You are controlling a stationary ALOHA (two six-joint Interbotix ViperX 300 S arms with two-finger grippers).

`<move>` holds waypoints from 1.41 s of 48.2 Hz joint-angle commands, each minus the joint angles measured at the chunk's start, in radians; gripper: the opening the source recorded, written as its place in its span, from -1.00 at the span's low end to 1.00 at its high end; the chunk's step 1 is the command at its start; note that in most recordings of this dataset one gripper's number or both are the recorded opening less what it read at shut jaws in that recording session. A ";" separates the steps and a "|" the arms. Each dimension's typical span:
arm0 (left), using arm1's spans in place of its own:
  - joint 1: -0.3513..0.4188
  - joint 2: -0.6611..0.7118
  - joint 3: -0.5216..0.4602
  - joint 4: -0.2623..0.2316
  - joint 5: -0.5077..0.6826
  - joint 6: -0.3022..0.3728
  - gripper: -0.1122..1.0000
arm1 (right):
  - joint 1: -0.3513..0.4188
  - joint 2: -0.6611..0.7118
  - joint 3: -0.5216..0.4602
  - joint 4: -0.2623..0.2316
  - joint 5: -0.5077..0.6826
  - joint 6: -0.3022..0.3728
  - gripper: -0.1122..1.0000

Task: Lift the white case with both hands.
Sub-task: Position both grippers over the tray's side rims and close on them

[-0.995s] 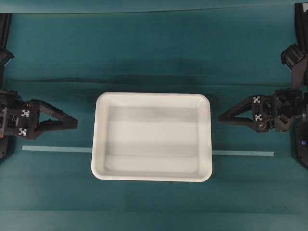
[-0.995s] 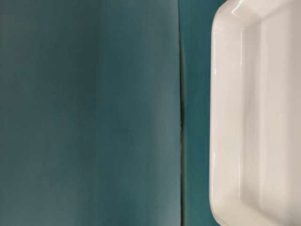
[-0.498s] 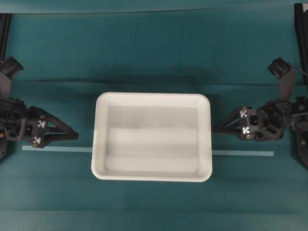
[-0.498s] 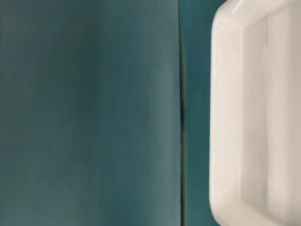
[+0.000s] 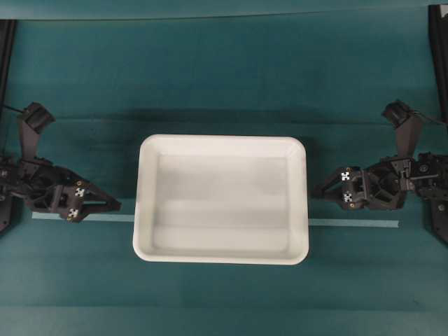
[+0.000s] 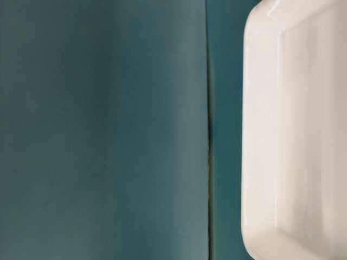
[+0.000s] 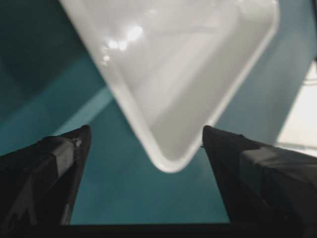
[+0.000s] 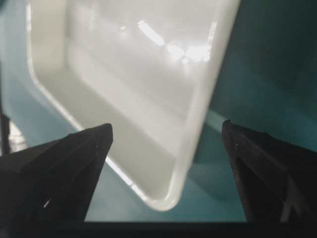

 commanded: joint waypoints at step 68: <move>0.080 0.408 -0.110 0.005 -0.321 0.032 0.88 | 0.008 0.319 -0.046 0.009 -0.290 0.074 0.88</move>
